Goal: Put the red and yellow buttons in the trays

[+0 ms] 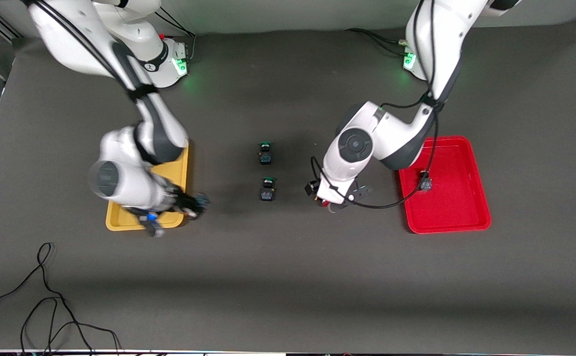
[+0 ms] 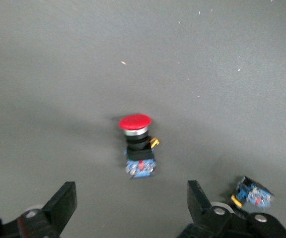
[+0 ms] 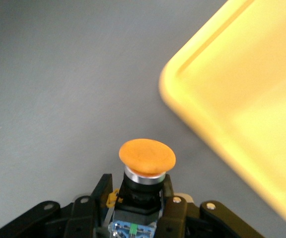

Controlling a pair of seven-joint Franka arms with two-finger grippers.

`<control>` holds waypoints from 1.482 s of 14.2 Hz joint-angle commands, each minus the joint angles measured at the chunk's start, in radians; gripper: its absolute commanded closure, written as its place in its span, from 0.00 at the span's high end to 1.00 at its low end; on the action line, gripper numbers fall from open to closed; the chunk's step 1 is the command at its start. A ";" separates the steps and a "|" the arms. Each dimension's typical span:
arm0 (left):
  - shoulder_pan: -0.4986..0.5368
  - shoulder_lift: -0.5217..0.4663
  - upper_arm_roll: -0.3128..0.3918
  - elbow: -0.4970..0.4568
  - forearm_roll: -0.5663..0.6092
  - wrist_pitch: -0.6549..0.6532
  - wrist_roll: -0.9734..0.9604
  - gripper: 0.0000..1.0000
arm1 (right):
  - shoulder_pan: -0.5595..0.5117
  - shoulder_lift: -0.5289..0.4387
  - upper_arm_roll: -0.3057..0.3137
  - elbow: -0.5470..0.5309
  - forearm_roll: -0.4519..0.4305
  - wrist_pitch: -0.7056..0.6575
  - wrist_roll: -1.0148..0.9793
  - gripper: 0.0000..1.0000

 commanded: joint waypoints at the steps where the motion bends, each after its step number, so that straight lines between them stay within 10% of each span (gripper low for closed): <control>1: -0.036 0.088 0.021 0.046 0.052 0.033 -0.057 0.99 | -0.001 -0.061 -0.117 -0.126 0.006 -0.003 -0.243 0.27; 6: -0.050 0.145 0.023 0.046 0.085 0.081 -0.100 0.92 | -0.011 0.003 -0.184 -0.348 0.022 0.377 -0.465 0.27; 9: -0.051 0.147 0.025 0.046 0.094 0.081 -0.141 0.56 | -0.010 0.017 -0.182 -0.345 0.100 0.381 -0.472 0.28; 10: -0.051 0.153 0.023 0.046 0.103 0.081 -0.144 0.40 | -0.008 0.017 -0.179 -0.345 0.117 0.379 -0.472 0.40; 11: -0.051 0.156 0.025 0.046 0.105 0.081 -0.159 0.26 | -0.007 0.016 -0.179 -0.343 0.124 0.378 -0.471 0.93; 13: -0.051 0.160 0.025 0.046 0.122 0.081 -0.176 0.00 | -0.005 -0.002 -0.179 -0.346 0.125 0.372 -0.468 1.00; 18: 0.011 0.040 0.014 0.059 0.119 -0.049 -0.114 0.00 | -0.005 -0.254 -0.184 -0.287 0.069 0.075 -0.477 1.00; 21: 0.089 -0.063 0.009 0.048 0.019 -0.195 0.129 0.00 | -0.007 -0.421 -0.179 -0.236 -0.121 -0.097 -0.471 1.00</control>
